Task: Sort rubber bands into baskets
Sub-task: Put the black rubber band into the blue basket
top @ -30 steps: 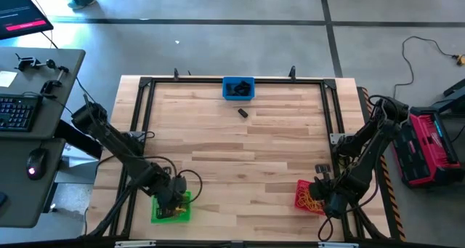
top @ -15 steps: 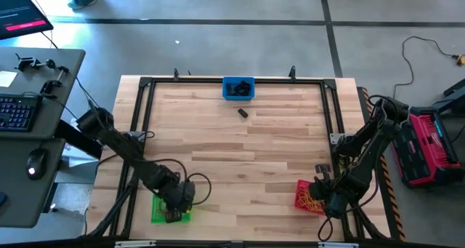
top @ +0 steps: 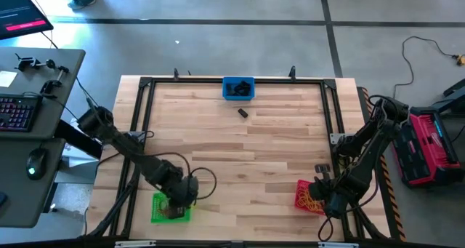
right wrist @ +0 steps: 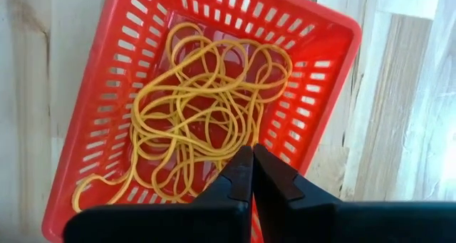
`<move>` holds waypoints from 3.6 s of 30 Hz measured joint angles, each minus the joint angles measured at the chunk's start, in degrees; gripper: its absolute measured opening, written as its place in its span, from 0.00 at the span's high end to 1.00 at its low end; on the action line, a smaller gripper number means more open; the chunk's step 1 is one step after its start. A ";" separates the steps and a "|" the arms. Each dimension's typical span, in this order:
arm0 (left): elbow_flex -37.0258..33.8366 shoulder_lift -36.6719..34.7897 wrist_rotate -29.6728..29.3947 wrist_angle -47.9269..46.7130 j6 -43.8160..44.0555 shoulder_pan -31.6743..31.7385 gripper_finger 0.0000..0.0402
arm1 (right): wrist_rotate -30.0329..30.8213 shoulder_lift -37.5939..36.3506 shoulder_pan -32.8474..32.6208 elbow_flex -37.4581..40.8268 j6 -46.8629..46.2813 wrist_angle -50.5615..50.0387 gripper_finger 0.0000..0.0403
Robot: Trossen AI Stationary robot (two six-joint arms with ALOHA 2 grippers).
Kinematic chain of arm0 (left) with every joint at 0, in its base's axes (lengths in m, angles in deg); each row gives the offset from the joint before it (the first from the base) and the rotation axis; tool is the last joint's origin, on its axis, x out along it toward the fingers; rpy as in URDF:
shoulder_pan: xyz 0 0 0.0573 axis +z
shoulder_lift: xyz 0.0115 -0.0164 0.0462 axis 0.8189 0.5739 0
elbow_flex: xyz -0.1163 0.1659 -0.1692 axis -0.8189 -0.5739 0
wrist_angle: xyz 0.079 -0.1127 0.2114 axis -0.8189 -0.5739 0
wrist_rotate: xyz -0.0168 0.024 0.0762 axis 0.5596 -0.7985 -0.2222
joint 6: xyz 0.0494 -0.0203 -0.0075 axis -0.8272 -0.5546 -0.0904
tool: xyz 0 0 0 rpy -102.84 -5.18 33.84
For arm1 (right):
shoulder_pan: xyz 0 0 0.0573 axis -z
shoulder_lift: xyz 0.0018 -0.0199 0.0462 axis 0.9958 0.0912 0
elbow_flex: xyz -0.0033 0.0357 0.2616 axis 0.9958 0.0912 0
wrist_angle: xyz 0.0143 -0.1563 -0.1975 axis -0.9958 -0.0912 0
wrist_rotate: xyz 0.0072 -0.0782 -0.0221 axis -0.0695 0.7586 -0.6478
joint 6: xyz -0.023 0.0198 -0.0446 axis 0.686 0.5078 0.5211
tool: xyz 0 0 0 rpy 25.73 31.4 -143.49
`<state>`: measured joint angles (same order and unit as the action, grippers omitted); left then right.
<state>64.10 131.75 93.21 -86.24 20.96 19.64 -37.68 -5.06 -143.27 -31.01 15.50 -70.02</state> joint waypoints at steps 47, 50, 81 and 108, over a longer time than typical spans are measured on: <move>3.65 20.59 -9.43 46.57 -48.09 51.84 0.60 | 7.69 -12.00 52.70 0.00 14.35 10.32 1.00; 5.21 21.09 -10.07 46.61 -47.41 51.83 0.57 | 9.74 -12.00 53.02 0.00 13.01 10.76 1.00; 7.02 30.52 -18.94 53.01 -54.90 53.14 0.77 | 17.36 -12.00 53.02 0.00 5.24 12.18 1.00; 6.94 23.93 -7.54 46.44 -59.26 53.16 0.76 | 17.66 -12.00 54.01 0.00 7.35 12.04 1.00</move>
<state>71.04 155.68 85.66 -39.81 -38.30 72.80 -20.01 -17.06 -89.26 -31.01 22.85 -57.98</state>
